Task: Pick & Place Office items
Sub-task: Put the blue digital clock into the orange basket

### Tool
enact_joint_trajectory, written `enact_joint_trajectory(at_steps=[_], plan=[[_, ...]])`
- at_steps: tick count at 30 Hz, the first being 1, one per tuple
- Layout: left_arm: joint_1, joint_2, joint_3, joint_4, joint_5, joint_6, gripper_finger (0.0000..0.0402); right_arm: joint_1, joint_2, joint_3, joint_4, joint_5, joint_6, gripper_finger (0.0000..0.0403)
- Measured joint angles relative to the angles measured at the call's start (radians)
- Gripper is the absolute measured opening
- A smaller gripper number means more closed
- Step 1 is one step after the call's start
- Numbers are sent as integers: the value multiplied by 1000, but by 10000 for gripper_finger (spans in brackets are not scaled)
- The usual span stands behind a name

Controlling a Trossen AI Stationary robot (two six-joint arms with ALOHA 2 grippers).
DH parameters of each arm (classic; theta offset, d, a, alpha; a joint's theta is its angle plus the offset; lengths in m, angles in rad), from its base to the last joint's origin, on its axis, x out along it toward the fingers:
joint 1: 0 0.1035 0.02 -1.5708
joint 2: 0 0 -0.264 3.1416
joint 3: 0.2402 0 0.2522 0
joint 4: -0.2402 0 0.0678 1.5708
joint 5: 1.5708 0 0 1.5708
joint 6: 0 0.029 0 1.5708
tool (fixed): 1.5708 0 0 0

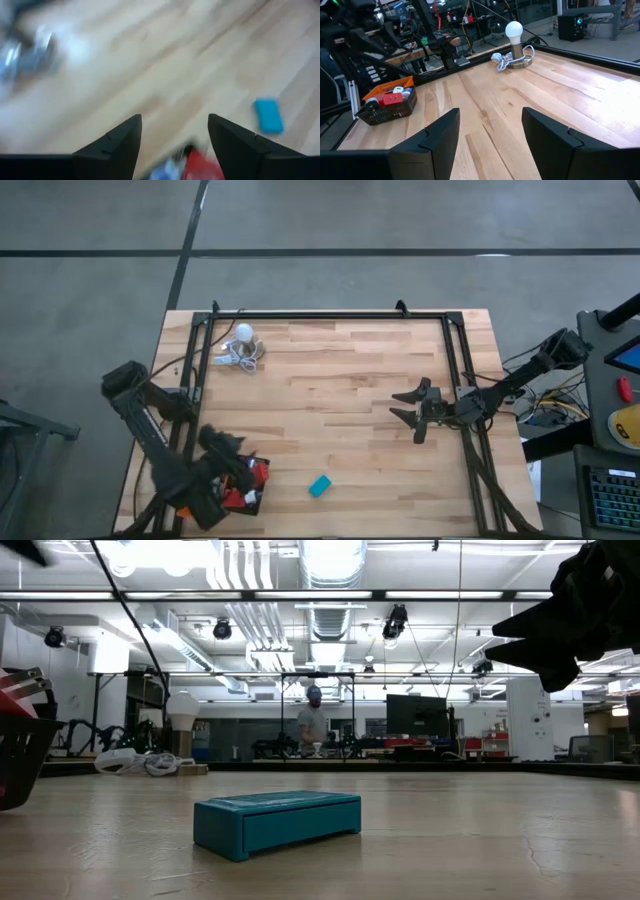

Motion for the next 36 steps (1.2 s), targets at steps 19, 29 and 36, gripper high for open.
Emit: enact_joint_trajectory(at_steps=[19, 29, 36], plan=[[287, 2, -215, 1095, 53, 908, 234, 0, 0, 0, 0, 0, 0, 210], [273, 138, -218, 1224, 124, 880, 234, 0, 0, 0, 2, 0, 0, 210], [287, 297, -38, 1086, 173, 845, 234, 0, 0, 0, 3, 0, 0, 210]])
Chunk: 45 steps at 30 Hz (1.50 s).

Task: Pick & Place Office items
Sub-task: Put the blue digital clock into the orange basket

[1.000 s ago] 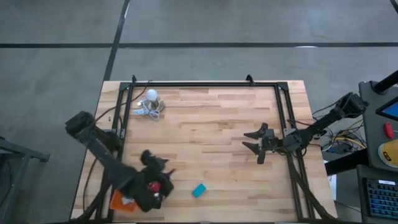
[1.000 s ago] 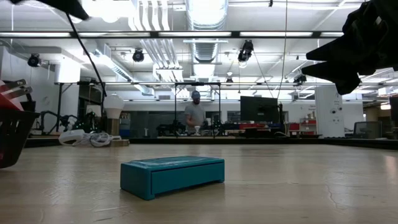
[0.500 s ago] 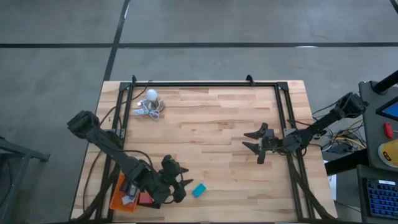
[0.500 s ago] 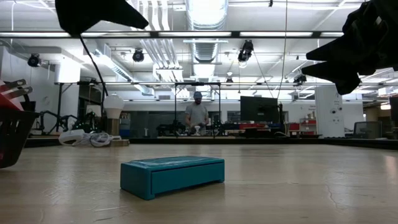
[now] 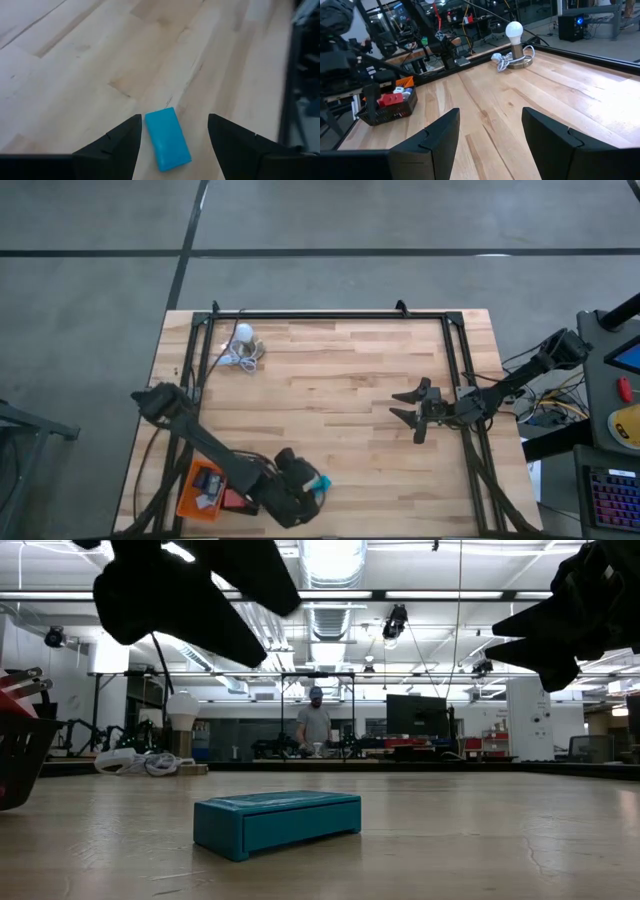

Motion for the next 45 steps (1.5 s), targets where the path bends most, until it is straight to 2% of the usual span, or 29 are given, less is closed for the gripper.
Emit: enact_joint_trajectory(at_steps=[10, 15, 28, 45], plan=[[38, 260, 402, -427, 31, -73, 234, 0, 0, 0, -1, 0, 0, 210], [73, 350, 523, -576, 107, -142, 234, 0, 0, 0, -2, 0, 0, 210], [93, 364, 530, -559, 175, -121, 234, 0, 0, 0, -3, 0, 0, 210], [107, 367, 477, -483, 233, -112, 234, 0, 0, 0, -3, 0, 0, 210]])
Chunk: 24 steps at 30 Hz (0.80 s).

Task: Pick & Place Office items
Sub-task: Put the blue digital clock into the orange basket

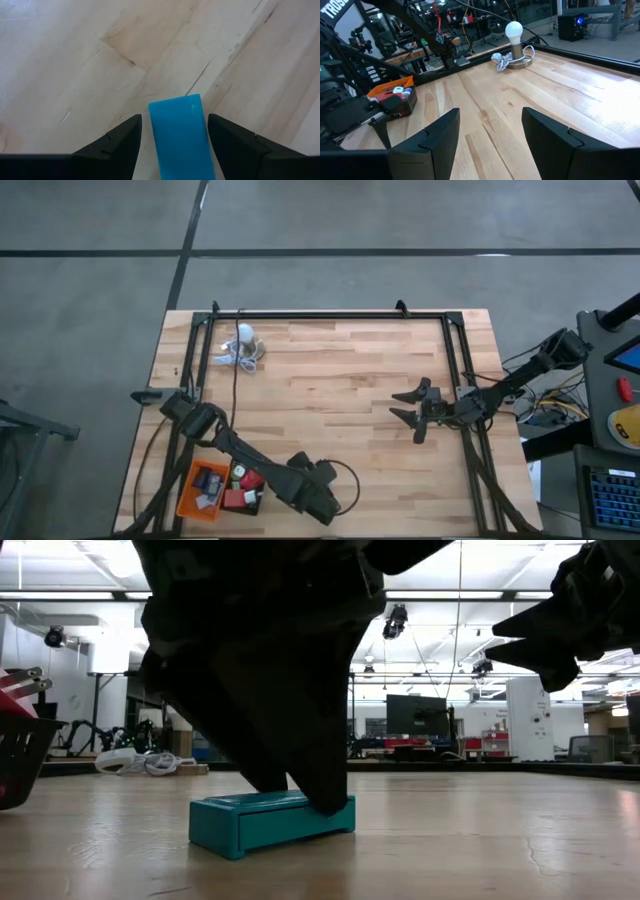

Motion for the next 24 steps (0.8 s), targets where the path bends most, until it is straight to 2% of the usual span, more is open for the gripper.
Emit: enact_joint_trajectory(at_steps=[8, 18, 24], plan=[[10, -3, -57, 50, 40, -42, 234, 0, 0, 0, 0, 0, 0, 210], [12, -4, -60, 53, 47, -40, 231, 0, 0, 0, 0, 0, 0, 210], [13, -4, -60, 47, 48, -28, 196, 0, 0, 0, 0, 0, 0, 210]])
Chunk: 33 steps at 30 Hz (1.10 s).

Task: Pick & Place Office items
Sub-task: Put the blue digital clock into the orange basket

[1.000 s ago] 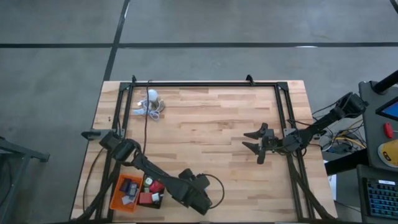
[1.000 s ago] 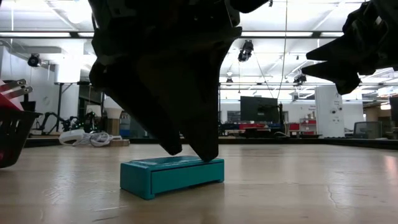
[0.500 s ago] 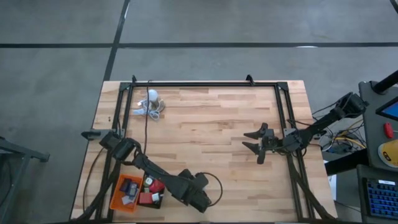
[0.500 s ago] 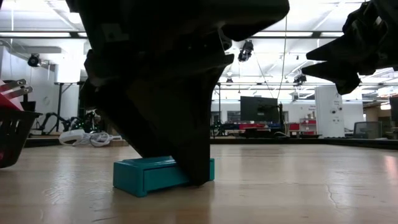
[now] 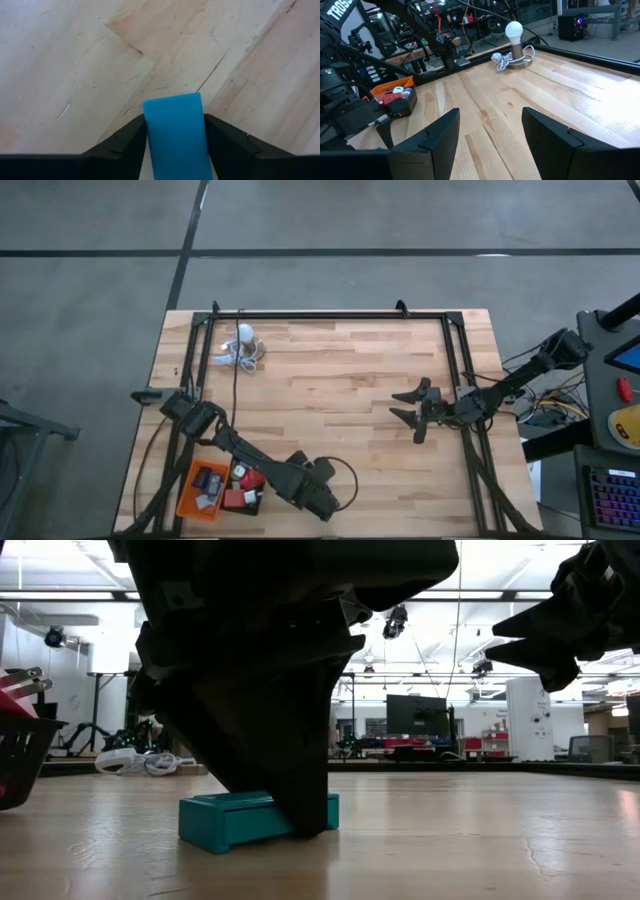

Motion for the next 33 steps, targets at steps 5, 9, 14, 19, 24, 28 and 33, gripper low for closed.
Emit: enact_joint_trajectory(at_steps=[5, 9, 14, 19, 24, 28, 33], plan=[[0, 0, 0, -1, 3, 3, 164, 0, 0, 0, 0, 0, 0, 210], [0, 0, 0, 1, 6, 10, 162, 0, 0, 0, 0, 0, 0, 210], [0, -1, 0, 2, 6, 11, 164, 0, 0, 0, 0, 0, 0, 210], [0, -4, 1, 3, 6, 39, 164, 0, 0, 0, 0, 0, 0, 210], [0, -28, 2, -5, -25, 84, 164, 0, 0, 0, 0, 0, 0, 210], [0, -67, 9, -61, -89, 97, 164, 0, 0, 0, 0, 0, 0, 210], [-3, -123, 8, -151, -156, 83, 164, 0, 0, 0, 1, 0, 0, 210]])
